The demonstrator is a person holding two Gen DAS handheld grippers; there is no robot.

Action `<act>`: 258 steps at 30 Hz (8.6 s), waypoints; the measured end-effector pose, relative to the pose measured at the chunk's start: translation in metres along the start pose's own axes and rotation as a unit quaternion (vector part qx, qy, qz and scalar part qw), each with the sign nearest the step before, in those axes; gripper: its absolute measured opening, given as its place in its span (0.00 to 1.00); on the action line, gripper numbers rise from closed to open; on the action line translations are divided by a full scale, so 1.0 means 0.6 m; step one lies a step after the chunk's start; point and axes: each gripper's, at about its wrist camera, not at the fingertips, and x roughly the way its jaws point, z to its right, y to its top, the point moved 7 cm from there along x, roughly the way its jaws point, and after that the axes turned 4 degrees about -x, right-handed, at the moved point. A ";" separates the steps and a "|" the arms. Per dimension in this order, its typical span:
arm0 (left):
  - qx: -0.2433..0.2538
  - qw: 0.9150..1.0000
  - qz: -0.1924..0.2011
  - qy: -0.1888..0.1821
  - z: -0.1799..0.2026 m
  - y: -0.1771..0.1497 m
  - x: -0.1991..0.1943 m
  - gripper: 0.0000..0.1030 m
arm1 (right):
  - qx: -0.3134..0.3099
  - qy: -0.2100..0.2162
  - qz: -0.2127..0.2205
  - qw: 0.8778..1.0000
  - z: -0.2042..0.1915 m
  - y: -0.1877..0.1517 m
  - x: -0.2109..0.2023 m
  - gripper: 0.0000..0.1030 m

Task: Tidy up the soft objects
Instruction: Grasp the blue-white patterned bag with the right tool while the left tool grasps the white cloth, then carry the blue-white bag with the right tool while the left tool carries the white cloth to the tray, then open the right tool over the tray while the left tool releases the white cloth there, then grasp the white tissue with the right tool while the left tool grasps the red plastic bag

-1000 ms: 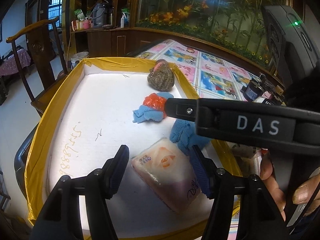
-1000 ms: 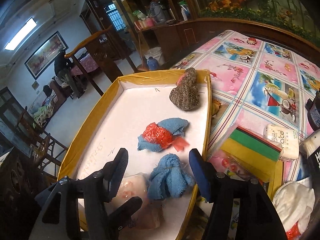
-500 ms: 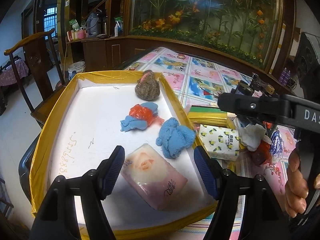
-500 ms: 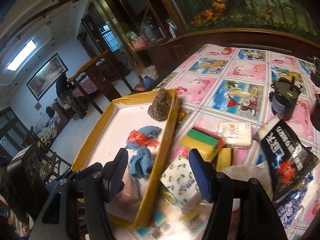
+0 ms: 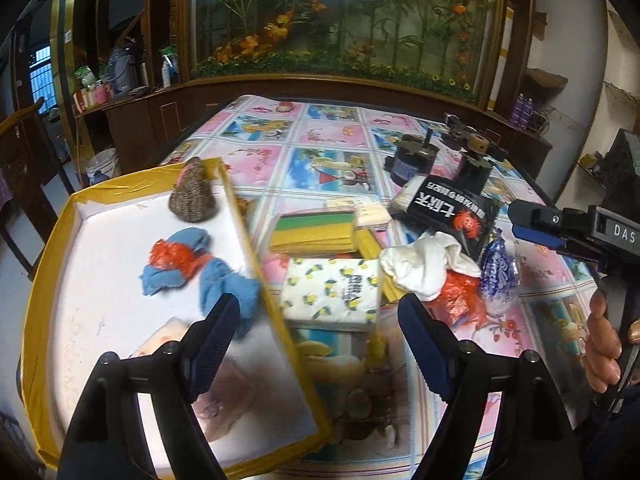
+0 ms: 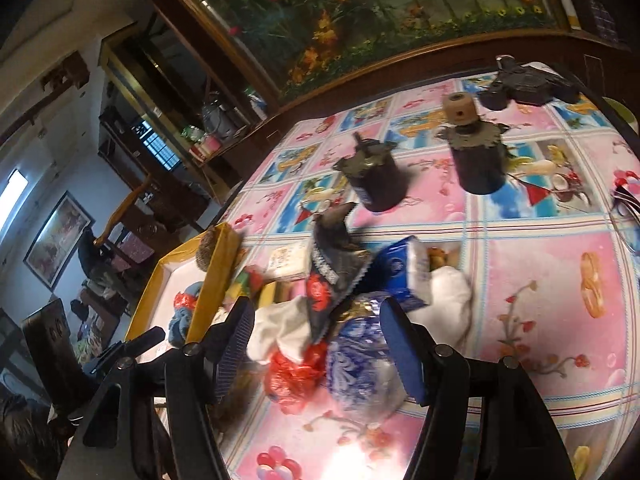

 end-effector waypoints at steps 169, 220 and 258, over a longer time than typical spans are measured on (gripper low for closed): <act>-0.087 0.984 0.094 0.123 -0.199 -0.033 -0.079 0.19 | -0.258 -0.013 -0.043 0.965 -0.357 -0.089 0.145 0.48; -0.124 0.976 0.083 0.156 -0.235 -0.042 -0.102 0.59 | -0.204 0.045 -0.049 0.977 -0.392 -0.025 0.142 0.65; 0.074 0.992 -0.055 -0.090 0.204 -0.091 -0.008 0.81 | 0.103 -0.058 0.024 0.993 0.113 0.039 -0.036 0.68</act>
